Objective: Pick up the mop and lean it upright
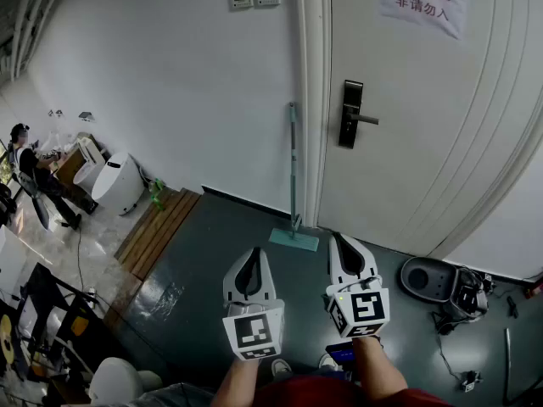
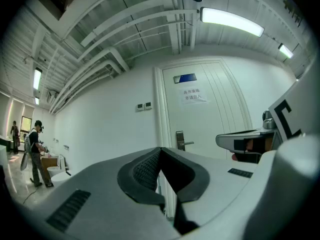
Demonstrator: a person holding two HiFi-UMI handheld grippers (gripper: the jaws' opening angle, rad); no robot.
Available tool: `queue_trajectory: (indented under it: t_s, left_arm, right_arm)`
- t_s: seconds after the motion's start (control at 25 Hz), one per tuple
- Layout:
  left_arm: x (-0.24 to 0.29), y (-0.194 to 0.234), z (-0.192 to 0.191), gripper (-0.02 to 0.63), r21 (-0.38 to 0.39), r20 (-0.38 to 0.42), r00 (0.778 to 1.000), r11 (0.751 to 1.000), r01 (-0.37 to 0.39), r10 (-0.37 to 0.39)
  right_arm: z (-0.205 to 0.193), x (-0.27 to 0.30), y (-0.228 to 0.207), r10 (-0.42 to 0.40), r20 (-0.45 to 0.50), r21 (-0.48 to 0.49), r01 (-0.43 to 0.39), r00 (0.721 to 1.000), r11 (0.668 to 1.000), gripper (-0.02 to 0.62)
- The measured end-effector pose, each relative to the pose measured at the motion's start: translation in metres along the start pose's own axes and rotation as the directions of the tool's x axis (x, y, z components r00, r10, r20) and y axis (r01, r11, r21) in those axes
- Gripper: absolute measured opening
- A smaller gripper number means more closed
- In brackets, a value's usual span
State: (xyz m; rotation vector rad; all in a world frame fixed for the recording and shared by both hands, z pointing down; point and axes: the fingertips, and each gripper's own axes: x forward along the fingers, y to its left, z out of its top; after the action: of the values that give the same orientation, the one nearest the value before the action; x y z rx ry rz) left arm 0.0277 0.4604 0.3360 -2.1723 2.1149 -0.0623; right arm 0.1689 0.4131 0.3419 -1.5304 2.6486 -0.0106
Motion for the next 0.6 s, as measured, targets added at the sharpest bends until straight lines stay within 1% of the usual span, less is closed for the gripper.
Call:
queue_trajectory:
  t_s: [0.16, 0.4, 0.6]
  left_arm:
    - [0.006, 0.005, 0.001, 0.015, -0.012, 0.004, 1.000, 1.000, 0.003, -0.003]
    - [0.015, 0.015, -0.007, 0.015, 0.003, -0.011, 1.000, 1.000, 0.005, -0.005]
    - [0.020, 0.032, -0.015, 0.014, -0.005, -0.020, 1.000, 1.000, 0.013, -0.013]
  right_arm:
    - [-0.001, 0.008, 0.001, -0.007, -0.001, 0.000, 0.007, 1.000, 1.000, 0.017]
    - [-0.004, 0.022, 0.006, -0.006, -0.002, -0.001, 0.006, 1.000, 1.000, 0.017]
    - [-0.008, 0.033, 0.015, -0.018, 0.017, 0.031, 0.018, 1.000, 0.999, 0.017]
